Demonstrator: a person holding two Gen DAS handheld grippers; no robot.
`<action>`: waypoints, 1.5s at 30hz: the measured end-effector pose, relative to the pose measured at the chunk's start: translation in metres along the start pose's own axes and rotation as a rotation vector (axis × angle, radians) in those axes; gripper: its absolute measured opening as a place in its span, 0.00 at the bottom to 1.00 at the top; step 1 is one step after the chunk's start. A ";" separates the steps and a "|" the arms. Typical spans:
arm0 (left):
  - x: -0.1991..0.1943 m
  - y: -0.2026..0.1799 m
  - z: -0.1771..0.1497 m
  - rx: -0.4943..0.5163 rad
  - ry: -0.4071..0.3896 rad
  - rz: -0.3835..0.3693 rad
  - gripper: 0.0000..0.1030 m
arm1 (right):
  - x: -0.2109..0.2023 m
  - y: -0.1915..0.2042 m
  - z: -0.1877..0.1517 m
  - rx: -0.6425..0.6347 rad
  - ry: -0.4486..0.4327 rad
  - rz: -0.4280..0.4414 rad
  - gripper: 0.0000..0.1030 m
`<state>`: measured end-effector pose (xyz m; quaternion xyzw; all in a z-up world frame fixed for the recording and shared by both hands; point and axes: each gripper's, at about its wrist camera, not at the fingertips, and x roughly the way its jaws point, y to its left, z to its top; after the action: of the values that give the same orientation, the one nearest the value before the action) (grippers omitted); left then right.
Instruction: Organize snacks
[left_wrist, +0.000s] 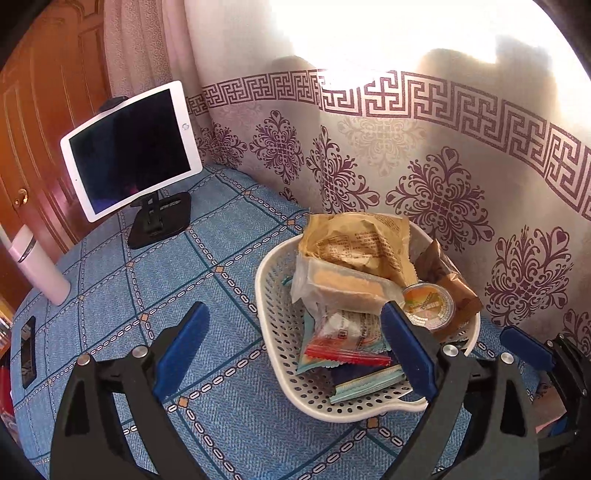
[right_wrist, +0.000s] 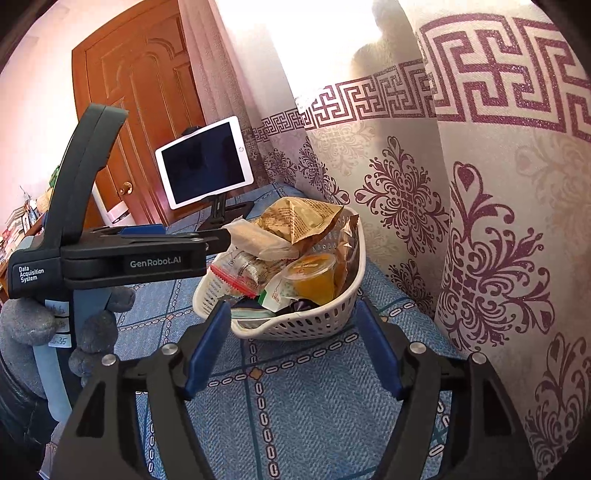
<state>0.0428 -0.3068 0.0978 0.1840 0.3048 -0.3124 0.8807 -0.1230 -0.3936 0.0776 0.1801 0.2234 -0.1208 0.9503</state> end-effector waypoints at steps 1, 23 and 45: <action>-0.002 0.002 -0.001 -0.005 -0.005 0.020 0.95 | 0.000 0.001 0.000 -0.005 0.003 -0.001 0.73; -0.039 0.020 -0.012 -0.044 -0.057 0.243 0.97 | -0.012 0.017 0.005 -0.088 0.014 -0.028 0.95; -0.050 0.012 -0.017 -0.010 -0.066 0.280 0.97 | -0.019 0.021 0.010 -0.163 -0.003 -0.086 0.95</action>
<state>0.0121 -0.2673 0.1190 0.2101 0.2484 -0.1909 0.9261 -0.1295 -0.3760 0.1013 0.0924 0.2383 -0.1431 0.9561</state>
